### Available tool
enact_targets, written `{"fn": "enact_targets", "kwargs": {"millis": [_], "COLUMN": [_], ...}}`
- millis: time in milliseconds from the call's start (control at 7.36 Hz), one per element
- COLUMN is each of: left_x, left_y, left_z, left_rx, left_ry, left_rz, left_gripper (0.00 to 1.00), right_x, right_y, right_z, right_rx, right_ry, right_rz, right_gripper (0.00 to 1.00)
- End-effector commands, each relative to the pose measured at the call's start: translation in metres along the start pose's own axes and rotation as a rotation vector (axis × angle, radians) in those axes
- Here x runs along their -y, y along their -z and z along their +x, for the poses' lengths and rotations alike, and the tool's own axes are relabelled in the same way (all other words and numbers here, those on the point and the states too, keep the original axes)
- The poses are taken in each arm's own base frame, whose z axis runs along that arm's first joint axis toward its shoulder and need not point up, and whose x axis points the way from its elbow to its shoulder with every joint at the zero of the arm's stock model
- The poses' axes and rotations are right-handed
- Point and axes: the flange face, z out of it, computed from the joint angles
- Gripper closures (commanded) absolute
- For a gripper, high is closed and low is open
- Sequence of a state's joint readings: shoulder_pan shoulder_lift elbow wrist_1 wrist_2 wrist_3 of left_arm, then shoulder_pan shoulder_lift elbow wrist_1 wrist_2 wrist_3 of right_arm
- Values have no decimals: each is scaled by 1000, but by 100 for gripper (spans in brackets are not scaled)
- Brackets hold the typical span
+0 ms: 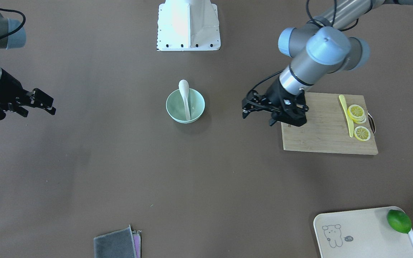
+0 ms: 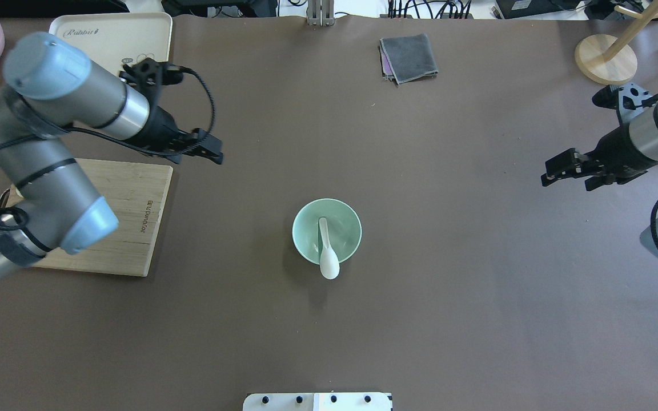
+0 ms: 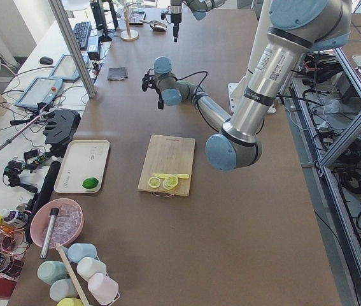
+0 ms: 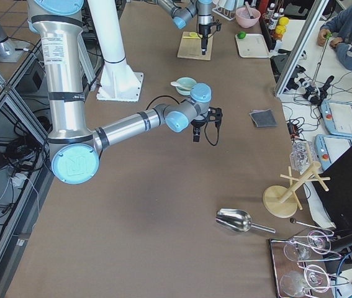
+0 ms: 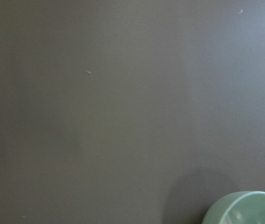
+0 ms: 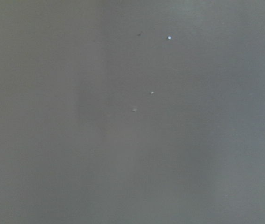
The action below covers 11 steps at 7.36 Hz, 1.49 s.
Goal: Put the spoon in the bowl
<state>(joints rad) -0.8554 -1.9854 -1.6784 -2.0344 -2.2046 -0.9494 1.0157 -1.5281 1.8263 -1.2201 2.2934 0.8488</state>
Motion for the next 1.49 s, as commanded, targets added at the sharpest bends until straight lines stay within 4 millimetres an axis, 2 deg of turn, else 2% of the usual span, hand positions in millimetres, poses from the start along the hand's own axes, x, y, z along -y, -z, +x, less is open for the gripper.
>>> {"fn": "enact_targets", "kwargs": {"millis": [0,136,272,407,543,679,815,1086,1358], "left_x": [-24,-44,-63,-72,-79,-85,-105,-111,-112], "left_y": [71,101,121,150,177,185,180,179,175], "left_z": [-161,-224,-279,-316,-348,-367,-382,-386,-393], "left_rx": [106,165,219,264,276,292,292,294,299], "left_ry": [-126,-169,-197,-241,-251,-247,-209,-205,-199], "left_rz": [11,21,6,-8,-43,-86,-111,-114,-125], "left_gripper": [2,2,2,2,2,2,2,2,2], "right_x": [1,7,6,4,3,-1,-4,-1,-4], "right_y": [11,18,27,38,48,56,70,82,83], "right_z": [87,133,177,217,243,258,270,273,278], "right_rx": [-67,-98,-125,-146,-158,-164,-168,-168,-169], "right_ry": [85,117,157,182,188,172,165,160,152], "right_rz": [9,18,23,31,43,56,79,104,105], "right_gripper": [0,0,0,0,0,0,0,0,0]}}
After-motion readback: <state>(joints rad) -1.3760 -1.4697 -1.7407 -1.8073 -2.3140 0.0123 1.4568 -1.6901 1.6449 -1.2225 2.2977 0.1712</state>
